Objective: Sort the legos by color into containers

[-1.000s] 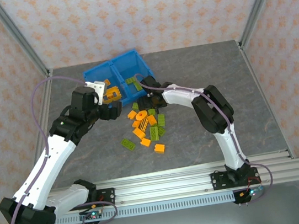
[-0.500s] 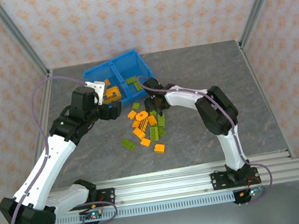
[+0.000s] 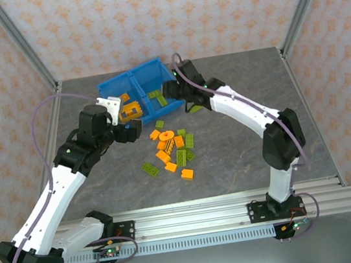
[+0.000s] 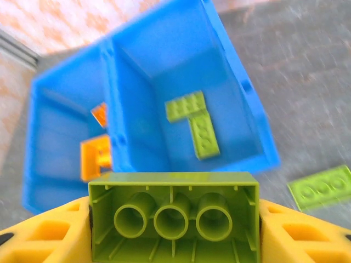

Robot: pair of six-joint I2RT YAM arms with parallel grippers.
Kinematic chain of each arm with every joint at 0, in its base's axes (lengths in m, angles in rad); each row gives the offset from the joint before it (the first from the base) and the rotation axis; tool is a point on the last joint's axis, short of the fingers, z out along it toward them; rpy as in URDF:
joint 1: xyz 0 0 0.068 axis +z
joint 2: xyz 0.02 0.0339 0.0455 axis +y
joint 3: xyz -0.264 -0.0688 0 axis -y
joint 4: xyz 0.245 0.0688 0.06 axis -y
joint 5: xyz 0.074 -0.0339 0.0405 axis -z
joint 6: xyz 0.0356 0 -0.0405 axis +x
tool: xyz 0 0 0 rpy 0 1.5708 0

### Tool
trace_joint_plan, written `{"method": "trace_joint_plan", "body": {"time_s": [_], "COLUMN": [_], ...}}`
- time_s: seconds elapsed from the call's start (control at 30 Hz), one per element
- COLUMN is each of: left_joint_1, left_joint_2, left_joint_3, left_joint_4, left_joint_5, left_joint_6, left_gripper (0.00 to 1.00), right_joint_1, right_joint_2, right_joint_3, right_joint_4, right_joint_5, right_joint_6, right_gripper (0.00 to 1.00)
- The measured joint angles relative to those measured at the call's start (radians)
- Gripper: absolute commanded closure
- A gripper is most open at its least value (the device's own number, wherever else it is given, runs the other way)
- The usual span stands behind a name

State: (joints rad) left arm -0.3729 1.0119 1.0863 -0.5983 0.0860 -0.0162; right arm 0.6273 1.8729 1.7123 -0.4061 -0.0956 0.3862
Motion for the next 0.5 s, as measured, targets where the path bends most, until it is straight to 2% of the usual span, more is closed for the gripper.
{"method": "trace_joint_plan", "body": {"time_s": [0.17, 0.27, 0.4, 0.5], "left_joint_1": [0.000, 0.000, 0.000, 0.000], "left_joint_2": [-0.021, -0.031, -0.043, -0.043], "left_joint_3": [-0.002, -0.002, -0.002, -0.002], "left_joint_4": [0.002, 0.002, 0.002, 0.002], "left_joint_5": [-0.031, -0.047, -0.057, -0.063], "left_joint_6": [0.011, 0.018, 0.018, 0.018], "left_gripper": [0.00, 0.00, 0.00, 0.00], "right_joint_1": [0.000, -0.002, -0.007, -0.016], "right_joint_2": [0.256, 0.407, 0.547, 0.602], "right_joint_3": [0.347, 0.496, 0.588, 0.594], "right_joint_4": [-0.058, -0.109, -0.167, -0.192], "right_joint_5": [0.033, 0.045, 0.047, 0.041], "right_joint_6": [0.056, 0.088, 0.134, 0.165], "right_gripper": [0.48, 0.48, 0.47, 0.41]}}
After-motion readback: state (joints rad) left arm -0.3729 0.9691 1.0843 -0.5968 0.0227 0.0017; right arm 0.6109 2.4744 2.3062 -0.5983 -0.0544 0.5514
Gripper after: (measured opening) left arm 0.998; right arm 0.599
